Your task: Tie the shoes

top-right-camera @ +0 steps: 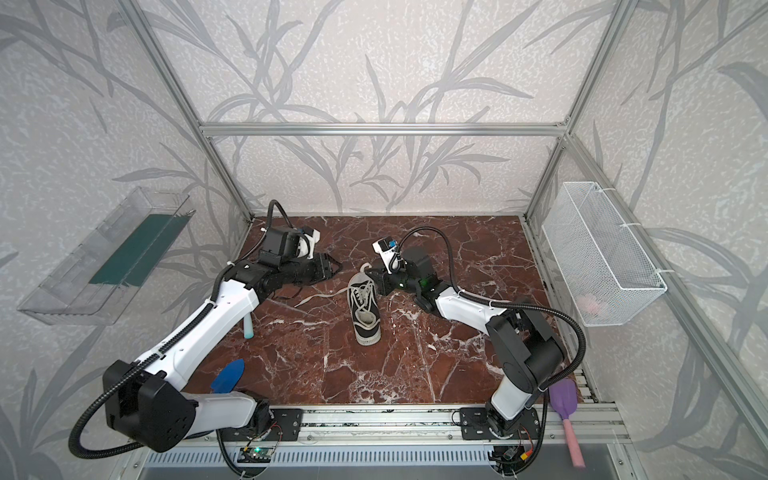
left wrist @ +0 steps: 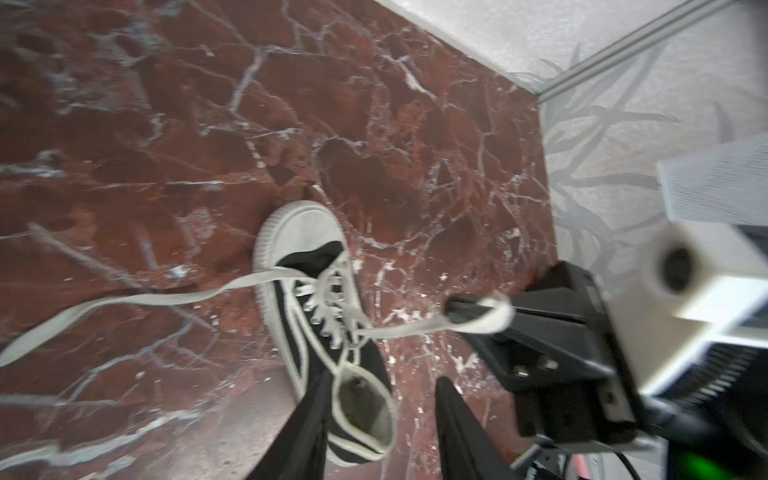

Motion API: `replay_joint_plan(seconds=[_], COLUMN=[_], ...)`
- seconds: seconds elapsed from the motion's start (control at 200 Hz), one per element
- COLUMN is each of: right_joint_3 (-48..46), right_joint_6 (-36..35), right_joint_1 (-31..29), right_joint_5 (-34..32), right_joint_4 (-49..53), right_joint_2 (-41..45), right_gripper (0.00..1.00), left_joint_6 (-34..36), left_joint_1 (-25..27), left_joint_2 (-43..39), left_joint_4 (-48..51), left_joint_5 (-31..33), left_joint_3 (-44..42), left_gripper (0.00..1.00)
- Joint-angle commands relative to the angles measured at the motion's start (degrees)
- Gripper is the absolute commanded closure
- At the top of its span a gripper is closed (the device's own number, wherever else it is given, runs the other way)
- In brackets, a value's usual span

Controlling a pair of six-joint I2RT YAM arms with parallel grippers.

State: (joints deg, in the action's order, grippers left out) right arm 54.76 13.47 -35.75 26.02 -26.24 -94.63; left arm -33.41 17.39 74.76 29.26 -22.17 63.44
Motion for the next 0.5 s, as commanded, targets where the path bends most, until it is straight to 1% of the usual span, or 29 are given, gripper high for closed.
replay_joint_plan(seconds=[0.0, 0.125, 0.21, 0.375, 0.495], right_joint_3=[-0.9, -1.6, -1.9, -2.0, -0.9], right_joint_6=[-0.6, -1.1, -1.1, -1.0, -1.5], right_joint_1=[-0.2, -0.1, -0.2, 0.0, 0.2], right_joint_5=[-1.0, -1.1, -0.7, -0.4, 0.3], right_joint_4=[1.9, 2.4, 2.3, 2.5, 3.7], right_joint_2=[2.8, 3.5, 3.8, 4.3, 4.5], right_gripper=[1.0, 1.0, 1.0, 1.0, 1.0], left_joint_6=[-2.1, -4.1, -4.0, 3.3, 5.5], left_joint_1=[-1.8, -2.8, -3.0, -3.0, -3.1], left_joint_2=[-1.3, 1.0, 4.2, 11.3, 17.5], left_joint_4=[-3.1, -9.4, -13.1, -12.1, -8.3], left_joint_5=[2.5, 2.5, 0.0, 0.0, 0.6], left_joint_3=[-6.4, -12.0, -13.3, -10.2, -5.3], left_gripper=[0.52, 0.47, 0.45, 0.44, 0.43])
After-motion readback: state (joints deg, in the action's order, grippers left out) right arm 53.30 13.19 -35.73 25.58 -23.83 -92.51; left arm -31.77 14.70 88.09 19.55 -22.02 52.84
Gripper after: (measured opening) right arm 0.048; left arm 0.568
